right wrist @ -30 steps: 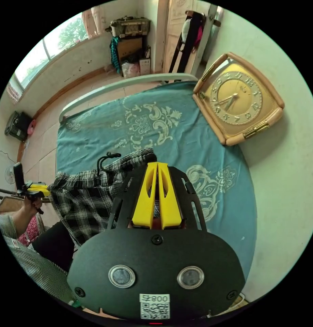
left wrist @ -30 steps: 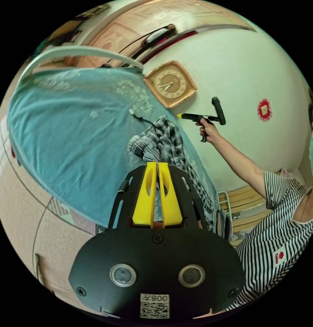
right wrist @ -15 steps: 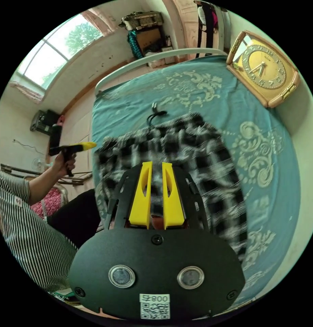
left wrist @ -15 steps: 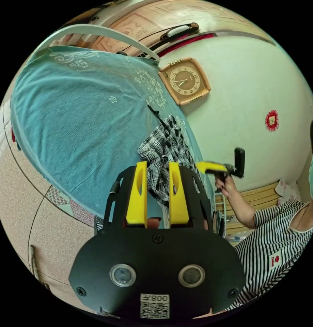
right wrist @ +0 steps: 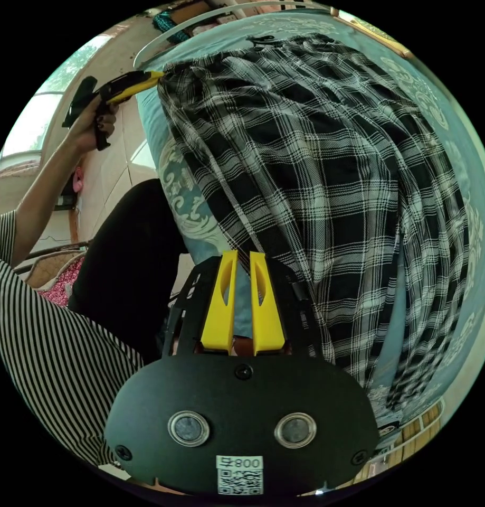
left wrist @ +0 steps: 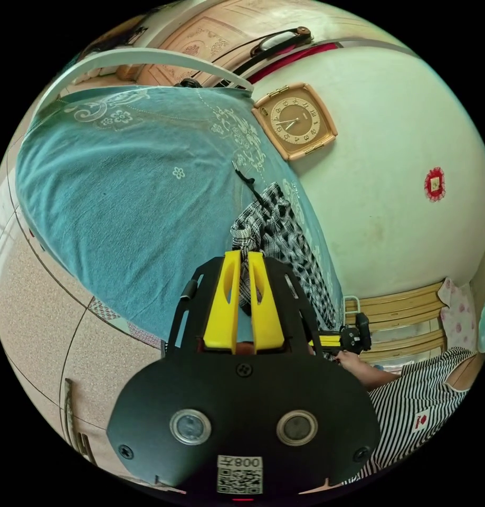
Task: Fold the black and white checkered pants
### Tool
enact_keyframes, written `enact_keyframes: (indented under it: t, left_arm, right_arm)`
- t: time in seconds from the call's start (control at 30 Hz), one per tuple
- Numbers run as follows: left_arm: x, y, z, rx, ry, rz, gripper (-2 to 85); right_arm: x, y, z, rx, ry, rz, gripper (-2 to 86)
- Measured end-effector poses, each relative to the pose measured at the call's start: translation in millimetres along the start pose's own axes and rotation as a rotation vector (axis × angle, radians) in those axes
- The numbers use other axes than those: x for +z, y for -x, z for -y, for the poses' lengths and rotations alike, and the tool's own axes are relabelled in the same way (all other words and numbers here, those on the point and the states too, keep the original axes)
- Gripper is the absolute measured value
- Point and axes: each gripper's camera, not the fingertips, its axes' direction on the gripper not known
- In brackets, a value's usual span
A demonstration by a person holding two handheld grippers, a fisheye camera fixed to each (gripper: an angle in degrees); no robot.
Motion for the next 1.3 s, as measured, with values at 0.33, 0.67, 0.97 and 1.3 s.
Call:
enact_keyframes:
  t: [0.33, 0.67, 0.97, 1.3]
  left_arm:
    - [55.2, 42.8, -49.0, 0.044, -0.031, -0.028, 5.2]
    - [239.8, 33.8, -108.1, 0.465, 0.447, 0.284, 1.8]
    - [263.7, 134.7, -154.2, 0.432, 0.470, 0.248, 0.2]
    - [320.1, 252.6, -199.2, 0.408, 0.463, 0.262, 1.2]
  right_arm:
    - [-41.7, 9.5, -81.3, 0.114, -0.145, -0.058, 6.5]
    - [-42.5, 30.8, -140.2, 0.140, -0.073, -0.096, 2.0]
    - [-84.0, 65.9, -209.5, 0.113, -0.115, 0.065, -0.2]
    - [-123.5, 117.2, -303.1, 0.174, -0.113, 0.148, -0.3]
